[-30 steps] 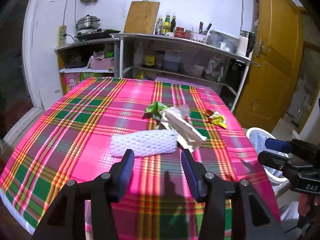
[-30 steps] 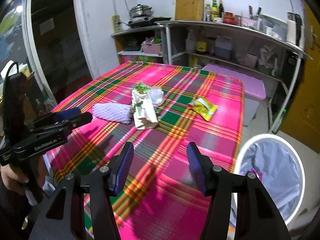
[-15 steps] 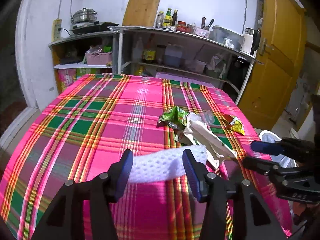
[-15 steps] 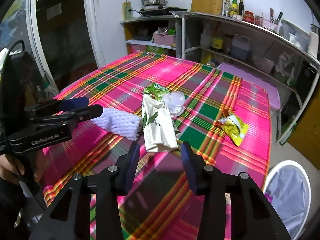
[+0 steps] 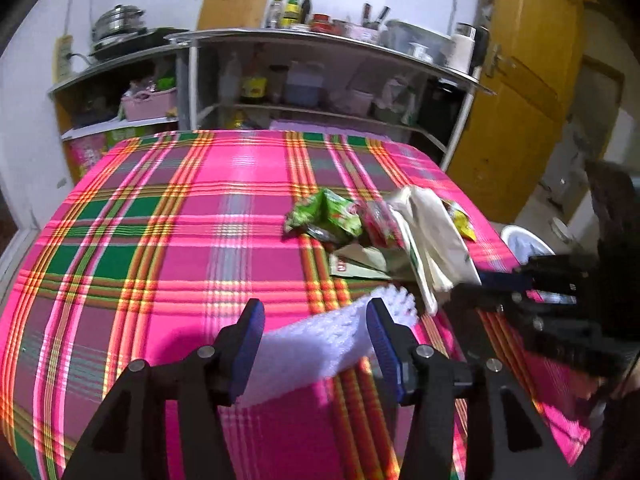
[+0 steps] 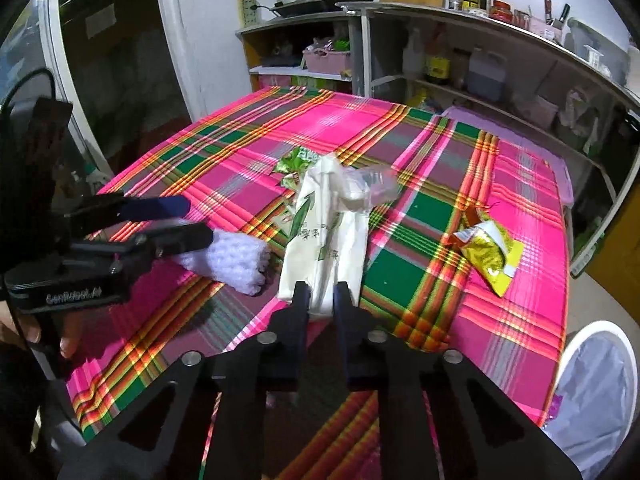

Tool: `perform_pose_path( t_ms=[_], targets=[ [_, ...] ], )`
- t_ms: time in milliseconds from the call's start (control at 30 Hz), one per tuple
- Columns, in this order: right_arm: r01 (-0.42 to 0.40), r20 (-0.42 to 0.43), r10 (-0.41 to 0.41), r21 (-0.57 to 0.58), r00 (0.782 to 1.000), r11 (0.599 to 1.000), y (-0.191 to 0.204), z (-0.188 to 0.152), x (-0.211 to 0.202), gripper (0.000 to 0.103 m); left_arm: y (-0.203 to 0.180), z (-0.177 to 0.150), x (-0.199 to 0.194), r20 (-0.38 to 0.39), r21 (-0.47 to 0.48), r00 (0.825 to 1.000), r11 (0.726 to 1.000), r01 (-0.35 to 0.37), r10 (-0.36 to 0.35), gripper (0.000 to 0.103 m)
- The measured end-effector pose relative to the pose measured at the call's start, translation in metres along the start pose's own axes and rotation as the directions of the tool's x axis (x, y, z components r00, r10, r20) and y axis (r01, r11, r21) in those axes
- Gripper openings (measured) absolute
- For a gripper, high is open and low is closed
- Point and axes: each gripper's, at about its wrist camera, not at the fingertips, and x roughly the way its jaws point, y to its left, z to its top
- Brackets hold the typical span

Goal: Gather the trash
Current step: 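Grasp the white foam net with the left gripper while the right gripper grasps the paper bag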

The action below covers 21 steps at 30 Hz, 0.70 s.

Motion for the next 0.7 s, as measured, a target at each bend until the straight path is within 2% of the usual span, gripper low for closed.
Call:
perform_pose_path(
  t_ms=[133, 300, 433, 533, 600, 700],
  targets=[
    [0.0, 0.008, 0.0, 0.008, 1.0, 1.0, 0.0, -0.009, -0.011, 0.013, -0.015, -0.012, -0.008, -0.024, 0.067, 0.999, 0.997, 0.024, -0.022, 0.061],
    [0.0, 0.01, 0.0, 0.024, 1.0, 1.0, -0.002, -0.02, -0.023, 0.013, -0.03, -0.023, -0.009, -0.04, 0.146, 0.999, 0.989, -0.002, 0.008, 0.065],
    [0.007, 0.018, -0.008, 0.04, 1.0, 0.999, -0.006, -0.029, -0.036, 0.013, -0.041, -0.03, -0.005, -0.031, 0.227, 0.996, 0.971, -0.072, 0.081, 0.065],
    [0.012, 0.026, -0.014, 0.055, 1.0, 0.998, -0.008, -0.035, -0.046, 0.013, -0.047, -0.033, 0.002, -0.035, 0.272, 0.986, 0.951, -0.149, 0.165, 0.065],
    [0.015, 0.033, -0.017, 0.065, 0.999, 0.998, -0.009, -0.039, -0.052, 0.013, -0.049, -0.032, 0.003, -0.028, 0.275, 0.98, 0.944, -0.184, 0.199, 0.051],
    [0.016, 0.046, -0.019, 0.077, 0.999, 0.997, -0.011, -0.044, -0.061, 0.013, -0.047, -0.03, -0.001, -0.018, 0.229, 0.975, 0.951, -0.21, 0.22, 0.038]
  ],
)
